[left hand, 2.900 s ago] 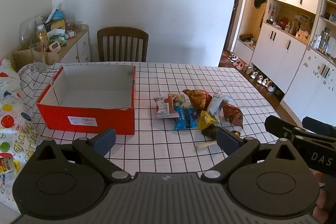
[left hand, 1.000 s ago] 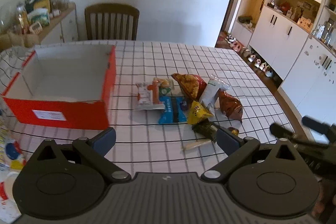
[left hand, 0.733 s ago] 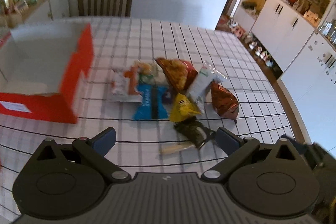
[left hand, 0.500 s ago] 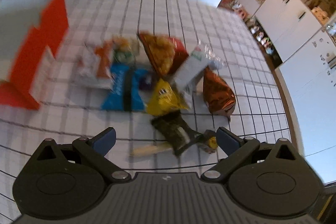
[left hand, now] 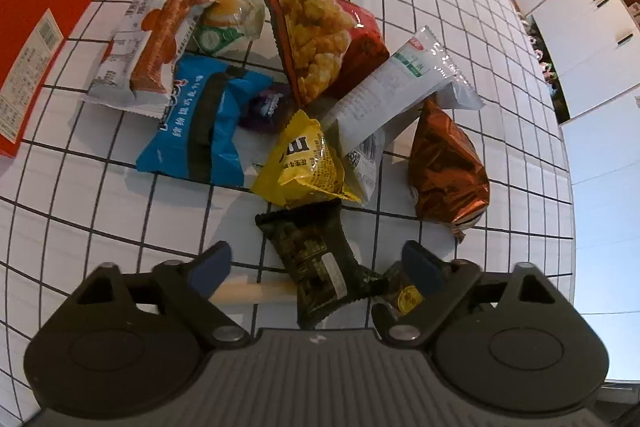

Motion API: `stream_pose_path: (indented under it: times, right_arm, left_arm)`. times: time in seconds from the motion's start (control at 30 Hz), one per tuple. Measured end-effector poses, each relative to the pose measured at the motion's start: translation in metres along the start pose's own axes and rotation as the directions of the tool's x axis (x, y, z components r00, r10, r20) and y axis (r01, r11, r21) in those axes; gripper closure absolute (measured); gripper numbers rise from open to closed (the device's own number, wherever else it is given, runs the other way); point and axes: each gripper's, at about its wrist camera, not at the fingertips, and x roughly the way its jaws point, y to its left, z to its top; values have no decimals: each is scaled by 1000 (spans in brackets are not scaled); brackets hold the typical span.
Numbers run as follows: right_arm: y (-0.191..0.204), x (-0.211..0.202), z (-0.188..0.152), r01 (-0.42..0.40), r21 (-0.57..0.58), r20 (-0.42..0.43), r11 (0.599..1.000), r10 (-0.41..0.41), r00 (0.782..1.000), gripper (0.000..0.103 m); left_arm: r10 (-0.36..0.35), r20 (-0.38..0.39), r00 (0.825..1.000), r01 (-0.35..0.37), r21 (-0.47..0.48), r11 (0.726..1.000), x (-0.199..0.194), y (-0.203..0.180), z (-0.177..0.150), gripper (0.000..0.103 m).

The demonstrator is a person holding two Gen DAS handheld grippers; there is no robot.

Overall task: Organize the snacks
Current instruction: 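Grasp the dark chocolate bar with the left tool while the right tool grasps the gold-lidded snack, then carry the chocolate bar and gold-lidded snack over the red box with both tools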

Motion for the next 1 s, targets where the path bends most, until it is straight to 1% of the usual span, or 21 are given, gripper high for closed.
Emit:
stream_pose_path:
  times: [0.07,0.1,0.17,0.2,0.23,0.27,0.3,0.33,0.47,0.67,0.8,1.0]
  right_arm:
    - [0,5,1,-11,-21,-5,1000,11,1000,52]
    - [0,7,1,-13,-32,-6,999,13,1000,54]
    - [0,11,1,-23,-47,-8,999,23,1000,58]
    - [1,12,2,-31,-52,-6,998,31,1000,60]
    - [1,12,2,-35,-56,-5,998,34,999,61]
    - [2,12,2,-36,-61,-3,997,36,999,61]
    - [3,13,2,-40,-66,-1,997,40,999,62]
    - [3,13,2,-42,-70,0,997,42,999,67]
    - [7,14,0,-36,-90,8,995,37,999,68]
    - [4,8,-1,-38,-73,6,997,38,999,70]
    - [0,-1,1,-39,-68,17,997,41,999,70]
    - [0,-26,10,-46,-55,39,997,48,998,70]
  left_arm:
    - [8,-15,1000,-9,-13,1000,7,0,2,29]
    - [11,-23,1000,-12,-23,1000,10,1,2,32]
    - [15,-31,999,-17,-38,999,15,1,4,45]
    - [14,-34,999,-15,-41,999,17,1,4,48]
    - [18,-28,999,-19,-39,999,17,1,4,54]
    - [17,-28,999,-18,-36,999,17,2,3,63]
    - [12,-32,999,-13,-36,999,18,2,3,65]
    - [10,-28,1000,-11,-40,999,19,2,3,66]
    - [17,-14,1000,-17,-27,999,16,2,-3,69]
    - [7,0,1000,-7,-45,999,0,14,-10,70]
    - [-5,8,1000,5,-44,999,-15,20,-14,70]
    - [-17,28,999,18,-25,1000,-44,30,-19,70]
